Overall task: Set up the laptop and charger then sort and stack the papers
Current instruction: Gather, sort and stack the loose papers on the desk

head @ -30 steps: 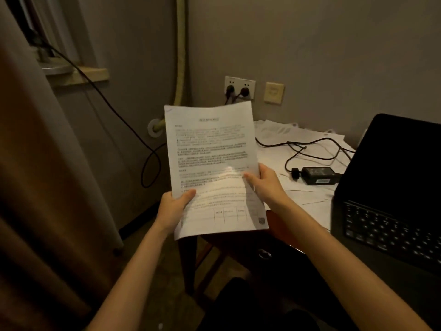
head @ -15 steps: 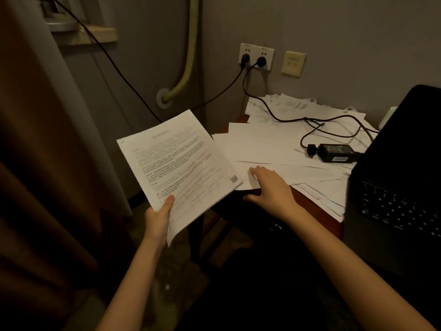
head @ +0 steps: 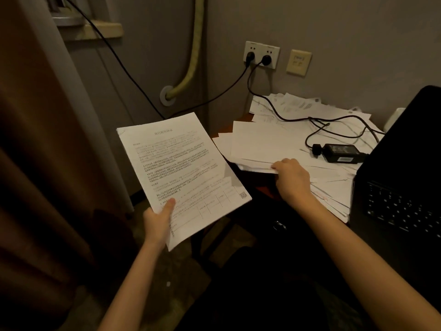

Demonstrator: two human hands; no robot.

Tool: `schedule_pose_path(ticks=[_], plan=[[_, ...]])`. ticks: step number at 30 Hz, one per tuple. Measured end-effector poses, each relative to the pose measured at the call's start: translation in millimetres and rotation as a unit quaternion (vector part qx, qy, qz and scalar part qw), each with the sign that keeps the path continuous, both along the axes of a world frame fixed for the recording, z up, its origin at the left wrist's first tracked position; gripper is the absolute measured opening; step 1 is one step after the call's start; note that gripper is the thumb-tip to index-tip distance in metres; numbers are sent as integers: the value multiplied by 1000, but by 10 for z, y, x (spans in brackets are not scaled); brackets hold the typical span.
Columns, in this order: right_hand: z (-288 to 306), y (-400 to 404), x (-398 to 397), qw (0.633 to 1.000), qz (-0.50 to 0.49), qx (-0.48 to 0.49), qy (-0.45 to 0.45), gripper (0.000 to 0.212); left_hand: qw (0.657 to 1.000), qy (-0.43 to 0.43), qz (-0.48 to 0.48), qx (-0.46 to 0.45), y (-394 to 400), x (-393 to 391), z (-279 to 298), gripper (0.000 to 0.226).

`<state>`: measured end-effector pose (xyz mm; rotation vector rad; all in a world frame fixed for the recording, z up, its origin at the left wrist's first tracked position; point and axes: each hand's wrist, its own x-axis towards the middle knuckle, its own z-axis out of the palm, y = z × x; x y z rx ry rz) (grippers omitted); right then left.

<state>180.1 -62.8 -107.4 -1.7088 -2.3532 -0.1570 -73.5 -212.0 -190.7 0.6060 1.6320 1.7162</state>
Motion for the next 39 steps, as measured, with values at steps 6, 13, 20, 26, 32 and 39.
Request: schedule_pose_path(ticks=[6, 13, 20, 26, 32, 39], plan=[[415, 3, -58, 996, -15, 56, 61, 15, 1000, 22, -12, 15, 7, 132, 52, 31], [692, -436, -1014, 981, 87, -21, 175, 25, 995, 55, -60, 52, 145, 336, 260, 31], [434, -502, -1465, 903, 136, -353, 204, 71, 995, 6, -86, 53, 239, 440, 397, 42], [419, 19, -836, 942, 78, -207, 254, 31, 996, 21, -80, 26, 293, 380, 210, 51], [243, 460, -101, 997, -57, -9, 49, 44, 997, 2, -70, 35, 369, 436, 326, 40], [143, 525, 117, 976, -181, 111, 41, 64, 995, 36, -85, 35, 422, 369, 396, 51]])
